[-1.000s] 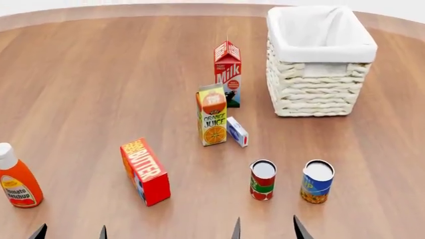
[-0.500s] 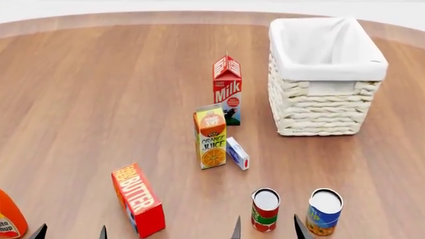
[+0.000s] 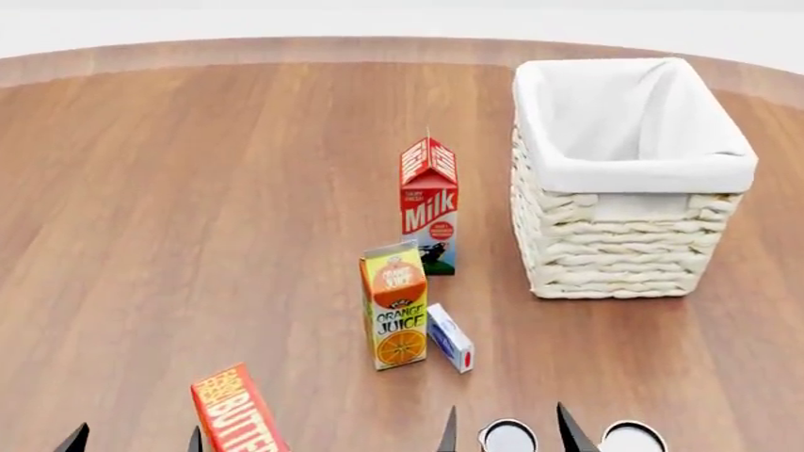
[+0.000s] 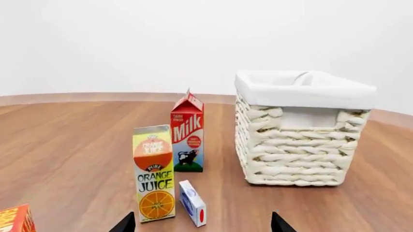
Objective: Pick up the orange juice, and put it in the basket.
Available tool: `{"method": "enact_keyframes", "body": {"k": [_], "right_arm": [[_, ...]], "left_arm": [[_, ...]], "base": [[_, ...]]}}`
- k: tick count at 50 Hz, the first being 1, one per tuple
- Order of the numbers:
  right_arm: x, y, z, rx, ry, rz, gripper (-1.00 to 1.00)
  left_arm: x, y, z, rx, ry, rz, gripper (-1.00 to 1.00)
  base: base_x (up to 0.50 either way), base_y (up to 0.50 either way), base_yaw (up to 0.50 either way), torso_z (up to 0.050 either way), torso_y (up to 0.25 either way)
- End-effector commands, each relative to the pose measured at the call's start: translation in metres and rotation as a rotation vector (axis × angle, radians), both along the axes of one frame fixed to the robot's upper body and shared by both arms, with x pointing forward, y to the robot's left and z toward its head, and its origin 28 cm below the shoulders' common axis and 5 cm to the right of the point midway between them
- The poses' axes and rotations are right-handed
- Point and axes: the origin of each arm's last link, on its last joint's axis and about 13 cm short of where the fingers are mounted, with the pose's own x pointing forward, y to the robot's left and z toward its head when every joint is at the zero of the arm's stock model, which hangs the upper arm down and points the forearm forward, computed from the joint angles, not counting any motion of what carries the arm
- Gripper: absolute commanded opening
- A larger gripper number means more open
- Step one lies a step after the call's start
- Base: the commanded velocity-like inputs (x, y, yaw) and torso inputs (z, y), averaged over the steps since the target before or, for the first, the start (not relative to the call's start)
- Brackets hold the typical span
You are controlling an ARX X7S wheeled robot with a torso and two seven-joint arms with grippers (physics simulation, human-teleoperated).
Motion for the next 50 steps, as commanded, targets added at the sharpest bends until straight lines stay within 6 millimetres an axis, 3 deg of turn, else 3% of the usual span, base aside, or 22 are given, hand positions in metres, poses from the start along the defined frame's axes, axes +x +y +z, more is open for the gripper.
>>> {"method": "enact_keyframes", "body": {"k": [1,50], "right_arm": [[0.0004,-0.0003,0.0020,0.003,-0.004,0.001,1.00],[0.0020,-0.0007,0.0039,0.012,-0.005,0.003,1.00]], "left_arm": [[0.0000,0.0000,0.0000,0.000,0.000,0.000,1.00],[0.0000,0.0000,0.0000,0.000,0.000,0.000,1.00]], "base": [[0.23,0.00,0.00,0.000,0.000],[0.24,0.00,0.00,0.000,0.000]]}}
